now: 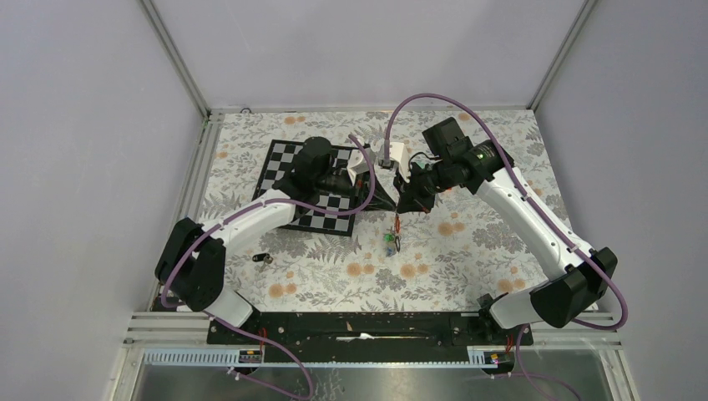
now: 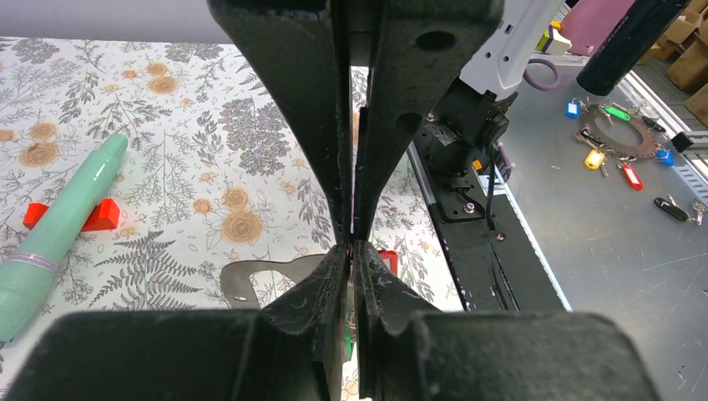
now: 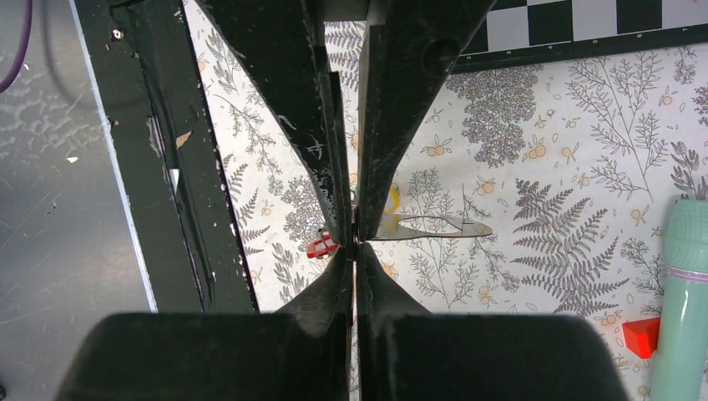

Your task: Put the keys on the keyring

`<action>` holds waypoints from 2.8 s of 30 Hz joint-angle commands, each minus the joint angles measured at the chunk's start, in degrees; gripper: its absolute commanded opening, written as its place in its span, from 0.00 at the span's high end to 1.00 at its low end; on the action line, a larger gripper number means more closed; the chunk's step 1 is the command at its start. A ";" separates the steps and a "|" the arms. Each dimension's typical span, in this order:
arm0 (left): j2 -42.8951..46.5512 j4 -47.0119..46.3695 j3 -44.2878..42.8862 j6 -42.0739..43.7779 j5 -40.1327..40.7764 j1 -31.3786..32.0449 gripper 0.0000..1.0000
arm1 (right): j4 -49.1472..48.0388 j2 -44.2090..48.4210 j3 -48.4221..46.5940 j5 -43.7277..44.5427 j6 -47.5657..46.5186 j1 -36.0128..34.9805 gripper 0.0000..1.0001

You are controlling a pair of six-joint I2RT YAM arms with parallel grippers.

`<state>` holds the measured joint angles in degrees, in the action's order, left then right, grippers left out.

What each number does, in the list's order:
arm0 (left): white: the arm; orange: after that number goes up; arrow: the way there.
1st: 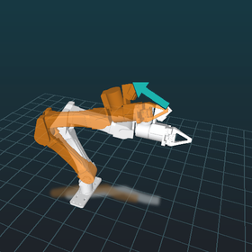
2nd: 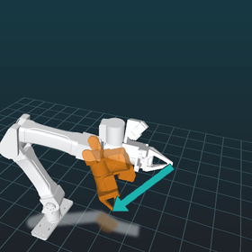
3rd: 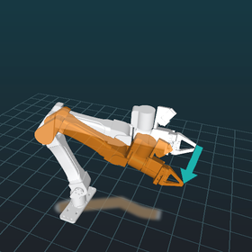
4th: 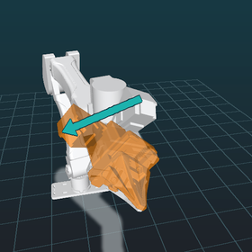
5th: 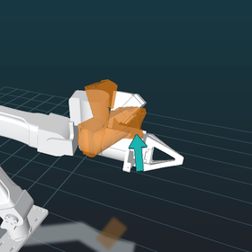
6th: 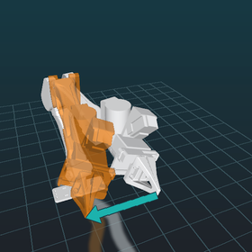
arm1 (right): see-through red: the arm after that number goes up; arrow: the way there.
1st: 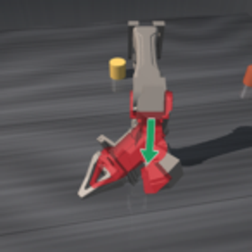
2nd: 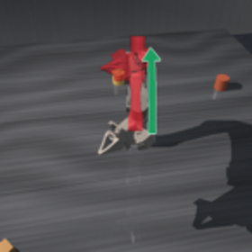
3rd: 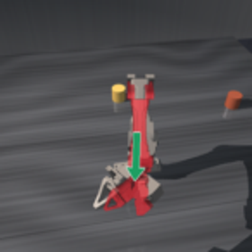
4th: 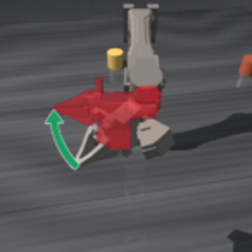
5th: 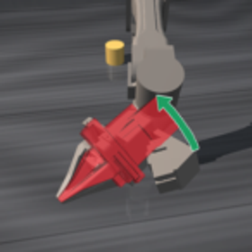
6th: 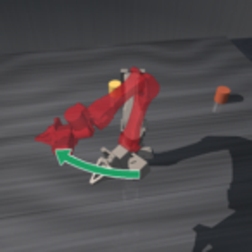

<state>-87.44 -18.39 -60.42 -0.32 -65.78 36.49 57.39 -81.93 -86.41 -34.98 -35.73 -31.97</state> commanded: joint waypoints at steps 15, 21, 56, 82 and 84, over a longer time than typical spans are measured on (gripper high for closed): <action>0.44 -2.76 -0.13 -0.65 -1.72 0.33 0.91 | -3.80 2.25 0.93 0.51 1.14 -0.55 1.00; 0.60 -2.88 0.43 -0.56 -1.72 0.34 0.85 | -4.00 2.52 1.10 0.70 1.16 -0.55 1.00; 3.80 -7.75 2.75 -4.73 -2.48 -1.17 1.00 | -9.82 7.63 6.82 -1.30 4.75 1.56 0.65; 3.35 -63.30 19.51 -46.47 9.05 -1.51 1.00 | -26.15 15.08 16.63 -20.05 10.32 6.88 0.56; 3.48 -64.20 20.31 -46.95 10.03 -1.44 1.00 | -26.23 15.13 16.63 -21.10 10.49 7.08 0.57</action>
<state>-85.54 -73.71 -41.15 -44.36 -60.03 34.94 33.52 -68.25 -69.78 -52.27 -26.06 -25.58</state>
